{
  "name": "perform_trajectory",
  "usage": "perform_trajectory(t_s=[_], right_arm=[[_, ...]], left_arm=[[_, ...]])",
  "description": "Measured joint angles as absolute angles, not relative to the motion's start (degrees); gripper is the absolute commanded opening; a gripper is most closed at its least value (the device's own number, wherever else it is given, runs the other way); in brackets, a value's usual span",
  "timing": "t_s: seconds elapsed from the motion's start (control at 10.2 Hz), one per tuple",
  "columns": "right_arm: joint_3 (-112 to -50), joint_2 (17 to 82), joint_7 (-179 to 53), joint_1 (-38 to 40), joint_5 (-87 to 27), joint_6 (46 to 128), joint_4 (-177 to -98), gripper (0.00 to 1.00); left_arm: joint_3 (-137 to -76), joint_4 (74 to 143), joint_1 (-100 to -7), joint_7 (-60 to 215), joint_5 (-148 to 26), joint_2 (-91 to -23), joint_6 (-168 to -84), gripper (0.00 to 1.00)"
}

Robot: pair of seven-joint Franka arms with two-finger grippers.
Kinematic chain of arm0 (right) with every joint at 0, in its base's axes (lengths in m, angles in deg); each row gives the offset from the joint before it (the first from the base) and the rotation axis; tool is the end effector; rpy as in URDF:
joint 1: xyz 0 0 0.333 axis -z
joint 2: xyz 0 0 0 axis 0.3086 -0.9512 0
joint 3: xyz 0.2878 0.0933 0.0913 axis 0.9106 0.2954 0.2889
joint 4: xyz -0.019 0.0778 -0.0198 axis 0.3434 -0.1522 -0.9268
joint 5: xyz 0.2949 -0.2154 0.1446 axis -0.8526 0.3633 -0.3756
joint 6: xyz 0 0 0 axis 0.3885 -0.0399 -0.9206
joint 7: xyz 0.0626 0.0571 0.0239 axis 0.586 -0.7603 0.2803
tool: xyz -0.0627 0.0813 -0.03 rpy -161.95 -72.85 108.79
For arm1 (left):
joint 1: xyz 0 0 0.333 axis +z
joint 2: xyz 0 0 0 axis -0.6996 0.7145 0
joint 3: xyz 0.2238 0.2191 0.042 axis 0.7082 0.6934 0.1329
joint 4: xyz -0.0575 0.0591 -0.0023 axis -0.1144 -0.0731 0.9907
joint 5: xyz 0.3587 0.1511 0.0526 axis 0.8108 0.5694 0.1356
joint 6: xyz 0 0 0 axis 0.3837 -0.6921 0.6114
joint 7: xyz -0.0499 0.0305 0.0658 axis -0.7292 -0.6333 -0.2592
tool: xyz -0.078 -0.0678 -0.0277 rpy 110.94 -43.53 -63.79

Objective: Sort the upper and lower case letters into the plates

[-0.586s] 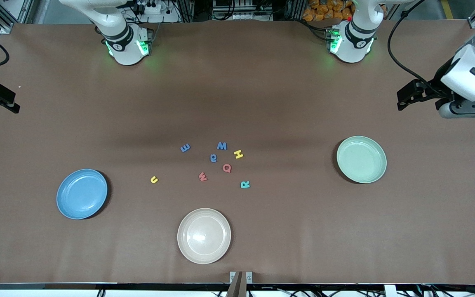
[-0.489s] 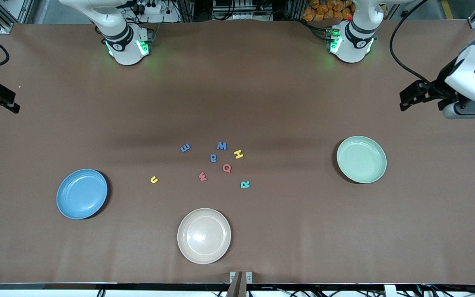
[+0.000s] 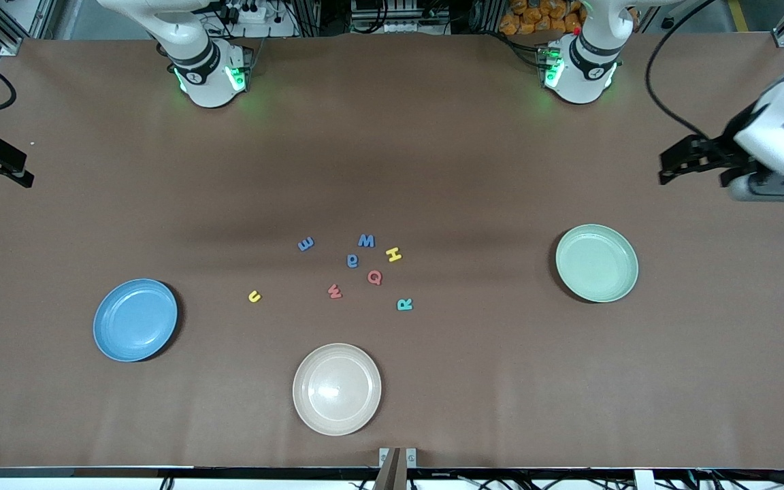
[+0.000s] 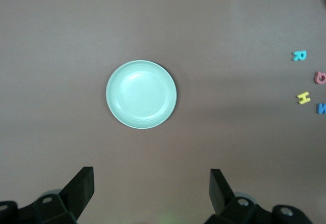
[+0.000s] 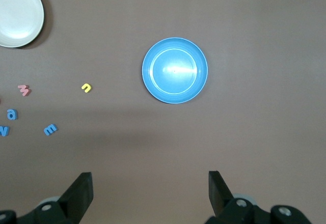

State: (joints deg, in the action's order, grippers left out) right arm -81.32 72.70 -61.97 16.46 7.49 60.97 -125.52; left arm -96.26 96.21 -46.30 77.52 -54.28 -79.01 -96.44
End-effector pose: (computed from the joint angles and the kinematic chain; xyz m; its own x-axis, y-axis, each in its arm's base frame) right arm 0.5548 -0.0428 0.6467 0.9989 0.0310 0.0357 0.0305 -0.9994 0.0143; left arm 0.5588 -0.0977 0.6126 0.9963 -0.0626 -0.0586 -0.0605 -0.9975 0.0375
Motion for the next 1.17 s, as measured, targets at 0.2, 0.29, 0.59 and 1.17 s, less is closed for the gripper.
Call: perform_trajectory(t_s=[0.2, 0.29, 0.59, 1.17], right_arm=[[-81.31, 72.55, -61.97, 16.46, 7.49, 60.98, -125.52, 1.00], [-81.29, 72.53, -61.97, 16.44, 7.49, 60.98, -125.49, 1.00], [-81.30, 72.46, -61.97, 16.44, 7.49, 60.96, -125.45, 1.00], [-81.30, 72.39, -61.97, 16.43, 7.50, 60.96, -125.40, 1.00]], left_arm=[[-97.62, 96.74, -49.53, 77.34, -54.31, -76.06, -96.58, 1.00], [-97.89, 97.06, -52.57, 75.68, -54.40, -73.53, -97.92, 1.00], [-98.37, 97.72, -63.80, 53.03, -54.46, -62.72, -111.63, 1.00], [-98.16, 96.24, -74.15, 17.71, -54.45, -45.65, -132.11, 1.00]])
